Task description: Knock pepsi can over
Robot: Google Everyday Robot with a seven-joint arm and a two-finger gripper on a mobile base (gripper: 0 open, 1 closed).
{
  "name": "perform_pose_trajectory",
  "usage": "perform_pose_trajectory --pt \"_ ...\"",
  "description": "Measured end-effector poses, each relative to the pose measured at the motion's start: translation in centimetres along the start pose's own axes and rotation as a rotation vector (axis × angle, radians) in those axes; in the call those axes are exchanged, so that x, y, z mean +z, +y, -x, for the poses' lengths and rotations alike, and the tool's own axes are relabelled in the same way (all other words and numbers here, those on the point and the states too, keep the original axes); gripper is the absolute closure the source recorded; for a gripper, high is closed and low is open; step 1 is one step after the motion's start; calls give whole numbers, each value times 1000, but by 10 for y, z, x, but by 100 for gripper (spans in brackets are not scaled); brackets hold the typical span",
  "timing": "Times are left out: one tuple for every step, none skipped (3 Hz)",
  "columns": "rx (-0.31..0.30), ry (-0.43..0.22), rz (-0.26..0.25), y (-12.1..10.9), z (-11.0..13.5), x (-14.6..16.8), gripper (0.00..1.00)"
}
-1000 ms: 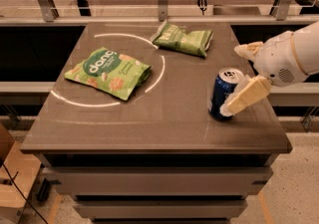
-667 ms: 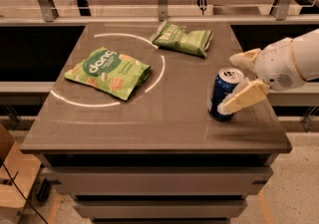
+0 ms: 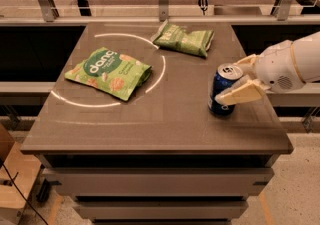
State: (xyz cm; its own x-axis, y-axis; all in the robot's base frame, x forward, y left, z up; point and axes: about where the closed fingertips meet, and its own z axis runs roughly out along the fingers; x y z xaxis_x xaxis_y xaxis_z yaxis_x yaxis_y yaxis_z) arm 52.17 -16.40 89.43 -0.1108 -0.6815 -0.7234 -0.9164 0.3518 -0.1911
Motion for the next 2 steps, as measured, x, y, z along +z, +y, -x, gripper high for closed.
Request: perform_pose_trajectory --pt "-87 72 4 6 25 5 87" --pt "-204 230 12 21 52 25 100"
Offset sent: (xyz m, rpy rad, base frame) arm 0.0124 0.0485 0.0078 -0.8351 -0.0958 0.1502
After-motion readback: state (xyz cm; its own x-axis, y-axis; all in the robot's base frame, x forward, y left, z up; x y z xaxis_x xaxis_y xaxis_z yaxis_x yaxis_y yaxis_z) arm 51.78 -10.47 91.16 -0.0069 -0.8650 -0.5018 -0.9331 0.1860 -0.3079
